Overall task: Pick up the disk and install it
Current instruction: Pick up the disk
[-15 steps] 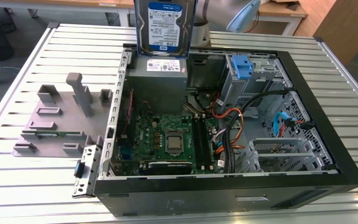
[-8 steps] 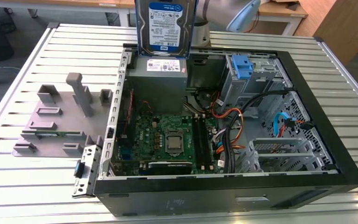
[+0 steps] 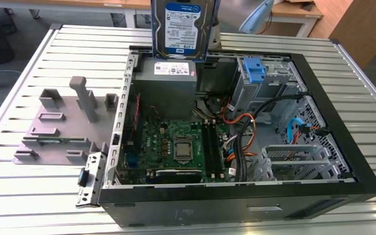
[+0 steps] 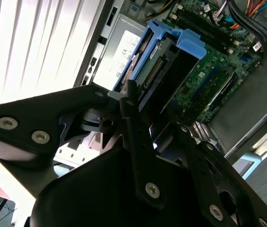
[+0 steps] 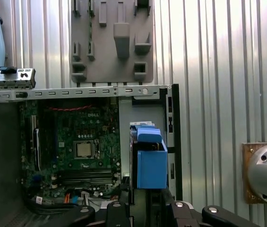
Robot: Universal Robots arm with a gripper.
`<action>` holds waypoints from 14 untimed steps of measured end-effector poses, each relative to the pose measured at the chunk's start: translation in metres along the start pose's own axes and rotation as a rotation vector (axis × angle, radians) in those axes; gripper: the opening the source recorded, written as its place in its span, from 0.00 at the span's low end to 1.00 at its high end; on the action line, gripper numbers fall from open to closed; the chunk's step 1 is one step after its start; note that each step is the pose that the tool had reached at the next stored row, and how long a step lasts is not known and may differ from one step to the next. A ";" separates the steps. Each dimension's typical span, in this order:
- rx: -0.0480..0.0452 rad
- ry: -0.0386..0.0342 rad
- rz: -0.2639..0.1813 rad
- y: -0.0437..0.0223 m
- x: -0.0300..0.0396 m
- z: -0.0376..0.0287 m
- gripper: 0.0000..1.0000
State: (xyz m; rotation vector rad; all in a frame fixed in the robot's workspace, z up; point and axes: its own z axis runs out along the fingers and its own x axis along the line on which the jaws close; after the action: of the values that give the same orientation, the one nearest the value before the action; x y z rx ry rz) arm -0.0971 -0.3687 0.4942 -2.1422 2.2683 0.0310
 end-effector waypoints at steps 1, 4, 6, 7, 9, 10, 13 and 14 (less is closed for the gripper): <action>0.0000 -0.0001 0.000 -0.0031 -0.0002 0.0000 0.35; 0.0000 -0.0001 0.000 -0.0129 -0.0007 0.0002 0.35; 0.0000 -0.0001 0.000 -0.0188 -0.0010 0.0002 0.35; 0.0000 -0.0001 0.000 -0.0219 -0.0012 0.0002 0.35; -0.0001 -0.0001 0.000 -0.0289 -0.0016 0.0003 0.35; -0.0001 -0.0001 0.000 -0.0324 -0.0018 0.0003 0.35; -0.0002 0.0000 0.000 -0.0435 -0.0024 0.0004 0.35; -0.0002 0.0000 0.000 -0.0470 -0.0026 0.0005 0.35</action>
State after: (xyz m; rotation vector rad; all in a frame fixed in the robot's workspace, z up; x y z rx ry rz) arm -0.0500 -0.3688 0.4938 -2.1423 2.2683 0.0312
